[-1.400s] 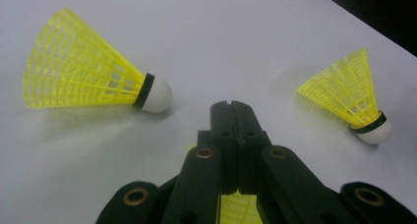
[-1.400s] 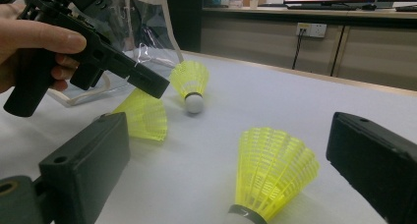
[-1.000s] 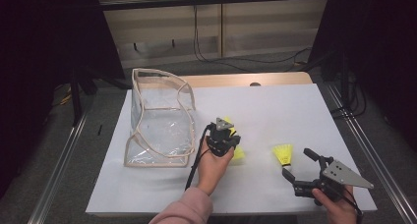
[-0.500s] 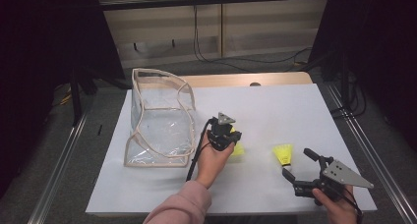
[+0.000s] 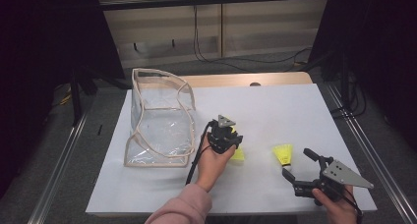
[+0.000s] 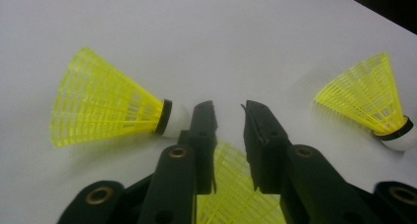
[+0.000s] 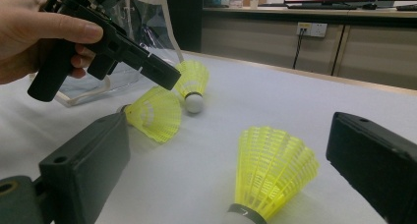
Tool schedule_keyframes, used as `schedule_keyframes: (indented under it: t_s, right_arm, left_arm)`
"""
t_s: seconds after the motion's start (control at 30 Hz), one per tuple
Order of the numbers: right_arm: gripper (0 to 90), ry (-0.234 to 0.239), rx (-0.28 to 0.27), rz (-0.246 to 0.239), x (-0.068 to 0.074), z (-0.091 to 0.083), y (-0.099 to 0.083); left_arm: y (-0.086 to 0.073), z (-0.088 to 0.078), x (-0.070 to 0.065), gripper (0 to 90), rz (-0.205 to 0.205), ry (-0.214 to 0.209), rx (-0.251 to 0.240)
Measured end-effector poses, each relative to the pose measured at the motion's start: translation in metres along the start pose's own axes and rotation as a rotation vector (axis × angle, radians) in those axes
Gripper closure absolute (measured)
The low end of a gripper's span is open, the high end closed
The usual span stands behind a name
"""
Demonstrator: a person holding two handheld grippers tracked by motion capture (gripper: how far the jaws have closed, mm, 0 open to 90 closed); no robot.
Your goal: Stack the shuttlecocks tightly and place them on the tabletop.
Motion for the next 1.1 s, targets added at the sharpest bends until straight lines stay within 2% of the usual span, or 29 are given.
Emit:
schedule_keyframes:
  t_s: [0.03, 0.07, 0.1, 0.17, 0.2, 0.23, 0.27, 0.3, 0.37, 0.4, 0.5, 0.53, 0.63, 0.67, 0.73, 0.8, 0.87, 0.93, 0.97, 1.0, 1.03, 1.07, 1.1]
  right_arm:
    - [2.7, 0.0, -0.001, 0.003, 0.0, 0.0, 0.0]
    - [2.7, 0.001, -0.002, 0.002, 0.0, 0.0, 0.0]
    - [2.7, 0.002, 0.0, 0.0, 0.0, 0.0, 0.0]
    - [2.7, 0.0, 0.0, 0.001, 0.0, 0.0, 0.0]
    - [2.7, 0.0, 0.0, 0.001, 0.0, 0.0, 0.0]
    - [2.7, 0.0, 0.0, 0.0, 0.0, 0.0, 0.0]
    - [2.7, 0.0, -0.001, 0.003, 0.0, 0.0, 0.0]
    - [2.7, 0.001, -0.002, 0.003, 0.001, 0.0, 0.0]
    - [2.7, 0.001, -0.002, 0.003, 0.001, 0.0, 0.0]
    - [2.7, 0.002, -0.002, 0.0, 0.0, 0.0, 0.0]
    - [2.6, 0.004, -0.003, 0.003, 0.001, 0.0, 0.0]
    - [2.6, 0.004, -0.003, 0.003, 0.001, 0.0, 0.0]
    - [2.6, -0.001, 0.0, 0.002, 0.0, -0.001, 0.0]
    - [2.6, 0.001, -0.003, 0.003, 0.0, 0.0, 0.0]
    - [2.6, 0.003, -0.003, 0.006, 0.001, 0.0, 0.0]
    - [2.6, 0.002, -0.003, 0.004, 0.001, 0.0, 0.0]
    - [2.6, 0.002, -0.004, 0.001, 0.0, 0.0, 0.0]
    - [2.6, 0.001, -0.004, 0.001, 0.0, 0.0, 0.0]
    - [2.6, -0.001, -0.001, 0.006, 0.001, 0.0, 0.0]
    - [2.6, 0.003, -0.004, 0.005, 0.001, 0.0, 0.0]
    - [2.6, 0.003, -0.004, 0.004, 0.001, 0.0, 0.0]
    - [2.6, 0.003, -0.004, 0.006, 0.001, 0.0, 0.0]
    - [2.6, 0.004, -0.005, 0.003, 0.0, 0.0, 0.0]
  left_arm:
    - [-0.001, 0.002, -0.002, 70.3, -0.024, 0.003, -0.02]
    - [-0.002, 0.002, -0.002, 67.4, -0.035, 0.006, -0.019]
    - [-0.003, 0.001, -0.001, 64.9, -0.017, 0.01, -0.003]
    - [-0.007, 0.003, -0.001, 58.5, -0.023, 0.025, 0.007]
    - [-0.009, 0.004, -0.004, 58.0, -0.059, 0.009, 0.002]
    - [-0.011, 0.005, -0.004, 58.2, -0.039, 0.008, 0.012]
    - [-0.014, 0.007, -0.006, 58.3, -0.054, 0.006, 0.01]
    - [-0.017, 0.008, -0.006, 60.8, -0.047, -0.016, 0.035]
    - [-0.022, 0.012, -0.009, 64.9, -0.086, -0.025, 0.033]
    - [-0.024, 0.011, -0.009, 68.1, -0.07, -0.024, 0.054]
    - [-0.025, 0.011, -0.01, 77.7, -0.108, -0.036, 0.016]
    - [-0.025, 0.011, -0.01, 80.2, -0.101, -0.041, 0.03]
    - [-0.025, 0.01, -0.009, 85.6, -0.082, -0.031, 0.029]
    - [-0.025, 0.01, -0.008, 86.2, -0.059, -0.033, 0.042]
    - [-0.024, 0.009, -0.007, 87.3, -0.038, -0.031, 0.052]
    - [-0.024, 0.007, -0.004, 87.4, -0.033, -0.024, 0.053]
    - [-0.023, 0.006, -0.003, 87.4, -0.049, -0.027, 0.025]
    - [-0.021, 0.005, 0.0, 87.3, -0.038, -0.018, 0.024]
    - [-0.019, 0.005, 0.0, 87.2, -0.054, -0.012, 0.017]
    - [-0.018, 0.004, 0.003, 87.2, -0.013, -0.015, 0.026]
    - [-0.016, 0.004, 0.002, 87.1, -0.021, -0.009, 0.017]
    - [-0.013, 0.004, 0.002, 87.0, -0.006, -0.006, 0.01]
    - [-0.011, 0.005, 0.0, 86.9, -0.039, -0.014, -0.02]
Point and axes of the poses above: each handheld gripper's, and its own axes: z roughly forward along the jaws, y roughly out of its top, x roughly to its left, the point moved 1 cm from there along z, roughly forward along the jaws
